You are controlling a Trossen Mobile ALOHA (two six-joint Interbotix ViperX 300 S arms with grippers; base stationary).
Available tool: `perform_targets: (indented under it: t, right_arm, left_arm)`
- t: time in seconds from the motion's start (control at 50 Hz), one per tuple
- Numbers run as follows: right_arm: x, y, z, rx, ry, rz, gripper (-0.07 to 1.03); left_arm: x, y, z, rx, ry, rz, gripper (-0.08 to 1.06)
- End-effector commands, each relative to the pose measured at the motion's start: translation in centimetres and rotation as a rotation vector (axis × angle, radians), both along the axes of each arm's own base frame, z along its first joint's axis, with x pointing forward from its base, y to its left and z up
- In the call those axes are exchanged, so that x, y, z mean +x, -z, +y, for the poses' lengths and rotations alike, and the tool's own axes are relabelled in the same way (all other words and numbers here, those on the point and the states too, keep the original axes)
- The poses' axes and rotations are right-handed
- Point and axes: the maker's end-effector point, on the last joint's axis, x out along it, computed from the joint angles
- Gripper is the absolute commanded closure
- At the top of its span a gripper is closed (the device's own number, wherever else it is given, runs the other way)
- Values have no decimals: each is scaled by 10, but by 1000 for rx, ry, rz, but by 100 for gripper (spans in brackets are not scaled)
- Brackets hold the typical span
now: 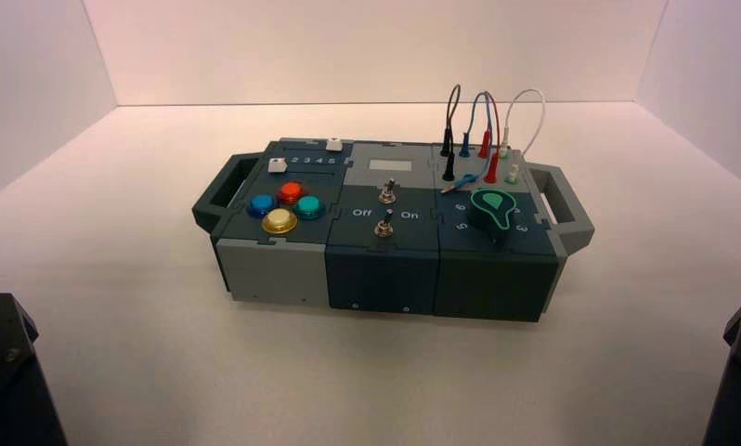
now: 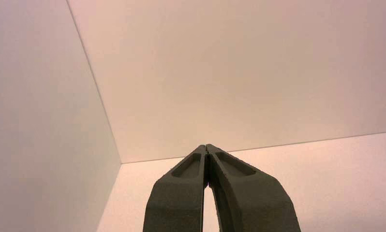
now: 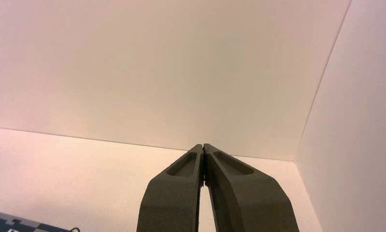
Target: Flip the bottom switch off with the right gripper.
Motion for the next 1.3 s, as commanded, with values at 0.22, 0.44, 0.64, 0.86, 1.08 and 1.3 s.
perform_targets:
  t: [0.22,0.44,0.64,0.86,1.08,1.3]
  right_arm:
    - [2,-6,-1,1,6,-12,99]
    - [5,3,-1,11,6,60,99]
    - [10,12,5,62,-4,165,99]
    - [7,10,22,105,-61,338,99]
    - [-4,17,36,175,-94,575,99]
    - [-18,34,42,261,-81,717,98]
  left_arm:
    - [2,-9,1,1,-2,-14,101]
    - [6,2,-1,-14,2,65,101]
    - [19,29,-14,-42,42,281,101]
    - [19,46,-33,-57,106,499,101]
    - [7,60,-53,-83,157,718,101]
    - [-10,86,-65,-110,164,977,101]
